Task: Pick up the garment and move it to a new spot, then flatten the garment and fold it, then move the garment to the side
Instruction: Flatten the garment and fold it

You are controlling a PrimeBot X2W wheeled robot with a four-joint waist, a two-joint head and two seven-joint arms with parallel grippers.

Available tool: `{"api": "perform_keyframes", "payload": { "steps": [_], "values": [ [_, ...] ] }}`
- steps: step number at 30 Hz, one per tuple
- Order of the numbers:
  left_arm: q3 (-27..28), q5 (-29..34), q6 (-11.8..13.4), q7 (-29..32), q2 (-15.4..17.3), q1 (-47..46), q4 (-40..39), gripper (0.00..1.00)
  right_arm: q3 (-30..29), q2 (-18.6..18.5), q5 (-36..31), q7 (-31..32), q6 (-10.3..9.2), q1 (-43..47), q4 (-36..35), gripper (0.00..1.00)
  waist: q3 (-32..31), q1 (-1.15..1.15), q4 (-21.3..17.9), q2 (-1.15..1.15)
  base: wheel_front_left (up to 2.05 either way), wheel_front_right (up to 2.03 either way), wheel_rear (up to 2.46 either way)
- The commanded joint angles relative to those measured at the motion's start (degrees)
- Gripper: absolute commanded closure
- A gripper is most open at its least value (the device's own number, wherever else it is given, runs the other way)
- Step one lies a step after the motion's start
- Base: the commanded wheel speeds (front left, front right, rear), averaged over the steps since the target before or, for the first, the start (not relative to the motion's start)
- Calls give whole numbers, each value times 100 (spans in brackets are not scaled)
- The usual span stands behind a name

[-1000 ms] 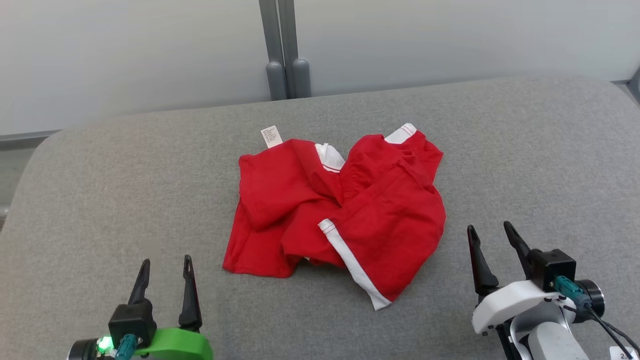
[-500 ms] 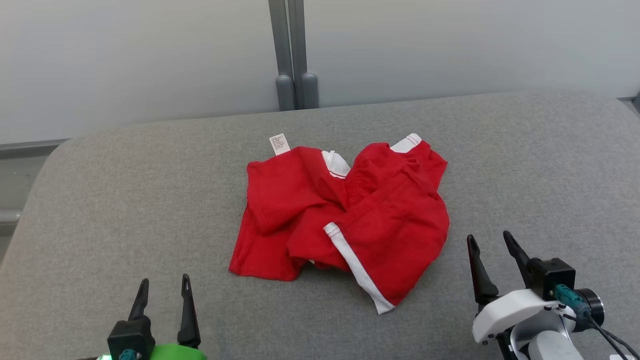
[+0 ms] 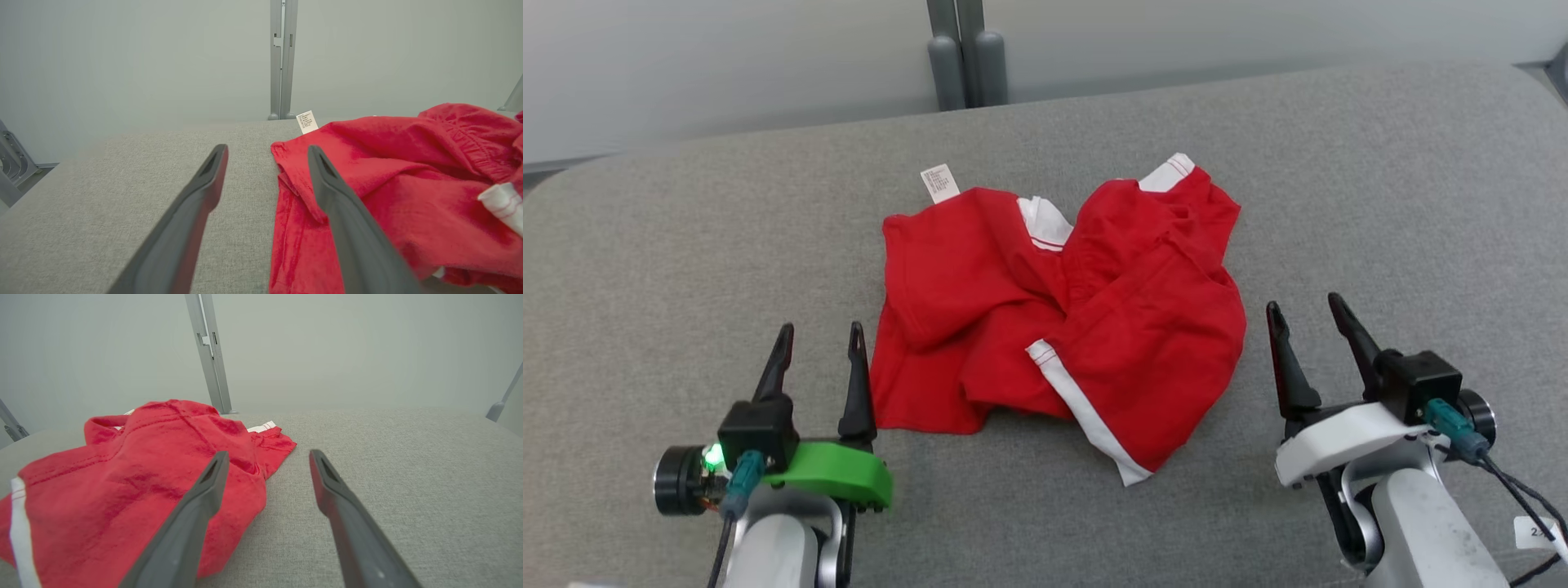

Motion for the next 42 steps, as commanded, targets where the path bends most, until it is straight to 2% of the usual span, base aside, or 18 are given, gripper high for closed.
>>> {"api": "perform_keyframes", "payload": {
  "steps": [1, 5, 12, 20, 26, 27, 28, 29, 34, 42],
  "values": [
    [7, 41, -40, -3, 27, -228, 65, 0, -2, -10, 49, -2, -8, -114, -67, 0, 439, 0, -322, 0, 0, 0, 0],
    [63, -71, -163, -3, 29, -615, 428, 0, 46, -12, 101, -2, -8, -239, -186, 0, 659, 0, -546, 0, 0, 0, 0],
    [152, -24, -456, -4, 29, -1210, 1539, 0, 74, -11, 194, -2, -8, -320, -133, 0, 923, 0, -876, 0, 0, 0, 0],
    [336, 152, -295, -3, 95, -1604, 2458, 0, 69, -7, 270, -2, -8, -378, -129, 0, 1103, 0, -1150, 0, 0, 0, 0],
    [414, 239, -114, 25, 93, -1544, 2847, 0, -5, -9, 278, -2, -8, -342, -106, 0, 1128, 0, -1180, 0, 0, 0, 0],
    [396, 255, -116, 42, 86, -1533, 2931, 52, -26, -9, 272, -2, -8, -338, -102, 0, 1122, 0, -1166, 0, 0, 0, 0],
    [387, 251, -129, 44, 78, -1529, 2980, 67, -44, -9, 267, -2, -8, -339, -96, 0, 1116, 0, -1148, 0, 0, 0, 0],
    [384, 230, -152, 44, 72, -1528, 3000, 100, -46, -7, 266, -2, -8, -345, -89, 0, 1106, 0, -1123, 0, 0, 0, 0],
    [346, 193, -246, 21, 59, -1507, 2848, 100, -36, -10, 256, -2, -8, -342, -57, 0, 1001, 0, -986, 0, 0, 0, 0],
    [537, 110, -162, -3, 36, -1277, 1876, 100, -81, -10, 167, -2, -8, -142, 13, 0, 613, 0, -615, 0, 0, 0, 0]
  ]
}}
